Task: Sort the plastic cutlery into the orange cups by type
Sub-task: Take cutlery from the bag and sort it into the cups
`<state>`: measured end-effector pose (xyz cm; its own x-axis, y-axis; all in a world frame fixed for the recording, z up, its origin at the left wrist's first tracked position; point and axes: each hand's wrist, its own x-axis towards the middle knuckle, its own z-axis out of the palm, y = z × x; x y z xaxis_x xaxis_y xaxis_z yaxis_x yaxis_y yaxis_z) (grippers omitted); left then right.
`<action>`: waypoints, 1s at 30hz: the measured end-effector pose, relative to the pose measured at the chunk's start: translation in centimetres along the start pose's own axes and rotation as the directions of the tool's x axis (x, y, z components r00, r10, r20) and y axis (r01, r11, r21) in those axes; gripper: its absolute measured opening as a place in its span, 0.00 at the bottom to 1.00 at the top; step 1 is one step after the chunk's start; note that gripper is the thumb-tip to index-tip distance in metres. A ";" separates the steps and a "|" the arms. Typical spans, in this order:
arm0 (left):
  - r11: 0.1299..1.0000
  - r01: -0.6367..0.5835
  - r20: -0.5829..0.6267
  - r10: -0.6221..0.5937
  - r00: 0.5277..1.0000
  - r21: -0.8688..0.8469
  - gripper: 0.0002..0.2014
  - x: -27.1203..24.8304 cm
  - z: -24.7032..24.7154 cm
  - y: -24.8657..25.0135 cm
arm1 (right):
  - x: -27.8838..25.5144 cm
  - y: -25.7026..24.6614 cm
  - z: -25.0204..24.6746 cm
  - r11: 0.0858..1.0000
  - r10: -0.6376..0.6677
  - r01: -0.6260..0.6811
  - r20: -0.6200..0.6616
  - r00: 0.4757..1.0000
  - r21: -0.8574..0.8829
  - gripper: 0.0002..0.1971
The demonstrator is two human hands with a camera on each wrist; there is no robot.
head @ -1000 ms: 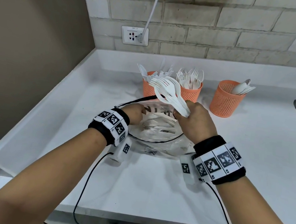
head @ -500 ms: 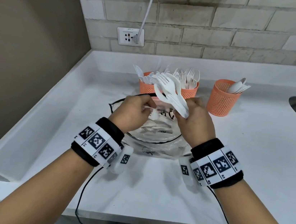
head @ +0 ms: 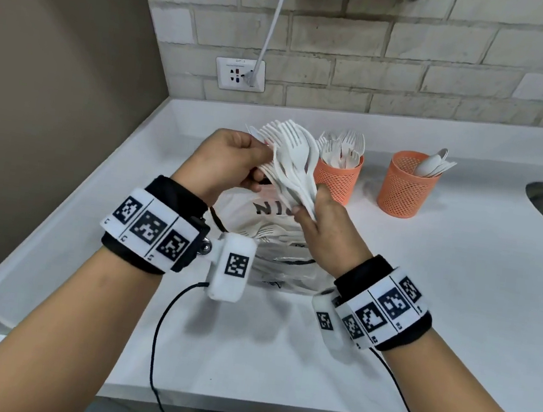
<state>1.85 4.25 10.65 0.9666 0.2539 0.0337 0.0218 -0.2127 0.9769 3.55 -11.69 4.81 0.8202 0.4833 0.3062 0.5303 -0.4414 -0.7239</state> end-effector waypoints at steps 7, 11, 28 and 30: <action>0.950 0.090 0.115 -0.058 0.992 -0.300 0.11 -0.2 1.1 -0.5 | 0.3 0.3 0.2 0.952 0.111 -0.123 0.059 0.992 0.281 0.07; 0.964 0.013 0.085 0.010 0.996 -0.264 0.03 -0.3 1.5 -1.9 | -0.1 0.2 -0.4 0.844 0.204 -0.263 0.173 0.964 0.467 0.09; 0.978 -0.110 -0.049 0.103 0.993 -0.177 0.07 0.5 2.0 -2.1 | 1.0 2.0 -1.2 0.967 0.102 -0.114 0.064 0.993 0.226 0.09; 0.994 -0.026 -0.042 0.022 0.999 -0.106 0.06 0.8 1.9 -3.0 | 1.1 2.5 -1.2 0.982 0.091 -0.092 0.019 0.996 0.167 0.11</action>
<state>3.06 3.26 7.35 0.9554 0.2884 0.0639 -0.0309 -0.1178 0.9926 6.04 -13.17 4.09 0.8607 0.4552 0.2278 0.4090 -0.3521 -0.8419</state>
